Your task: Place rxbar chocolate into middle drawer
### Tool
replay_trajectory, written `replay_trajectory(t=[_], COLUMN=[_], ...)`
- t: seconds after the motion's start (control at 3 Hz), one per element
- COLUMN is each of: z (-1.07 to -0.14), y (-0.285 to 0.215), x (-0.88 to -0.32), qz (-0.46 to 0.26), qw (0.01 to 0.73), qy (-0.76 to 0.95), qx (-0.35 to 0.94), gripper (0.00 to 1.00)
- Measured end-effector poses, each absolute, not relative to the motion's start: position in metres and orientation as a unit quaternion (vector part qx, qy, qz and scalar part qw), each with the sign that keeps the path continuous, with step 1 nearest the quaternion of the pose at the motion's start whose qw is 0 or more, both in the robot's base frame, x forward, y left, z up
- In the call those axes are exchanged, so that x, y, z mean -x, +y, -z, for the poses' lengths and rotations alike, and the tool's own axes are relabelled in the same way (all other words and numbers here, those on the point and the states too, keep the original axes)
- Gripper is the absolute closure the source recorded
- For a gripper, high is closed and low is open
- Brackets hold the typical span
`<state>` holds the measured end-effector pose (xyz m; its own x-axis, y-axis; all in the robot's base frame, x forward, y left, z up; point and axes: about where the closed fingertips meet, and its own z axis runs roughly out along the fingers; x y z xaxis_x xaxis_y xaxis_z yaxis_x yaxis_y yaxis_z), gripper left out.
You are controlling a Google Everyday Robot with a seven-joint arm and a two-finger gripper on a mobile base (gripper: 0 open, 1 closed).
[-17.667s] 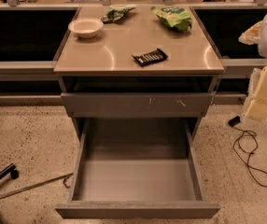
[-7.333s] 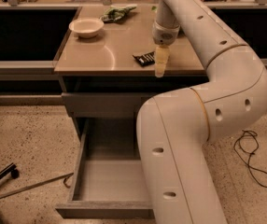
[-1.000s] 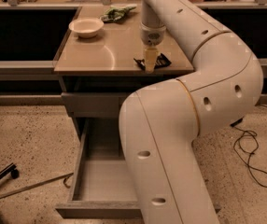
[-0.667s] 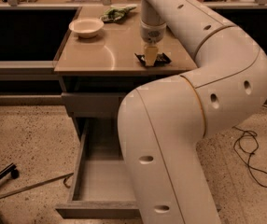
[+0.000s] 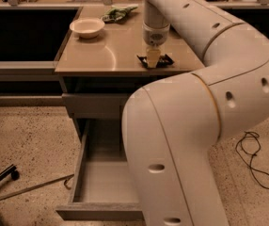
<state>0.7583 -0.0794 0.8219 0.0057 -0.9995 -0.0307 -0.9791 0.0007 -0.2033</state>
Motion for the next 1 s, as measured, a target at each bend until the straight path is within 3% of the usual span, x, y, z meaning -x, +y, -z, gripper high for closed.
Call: replay_trajectory(t=[0.67,1.0], z=[-0.883,-0.873], y=[-0.074,-0.075], x=[-0.704,-0.658], qz=[0.089,0.070], qw=[0.183,0.197], qy=[0.729,0.737], qx=[0.654,0.643], gripper=[1.00,1.00])
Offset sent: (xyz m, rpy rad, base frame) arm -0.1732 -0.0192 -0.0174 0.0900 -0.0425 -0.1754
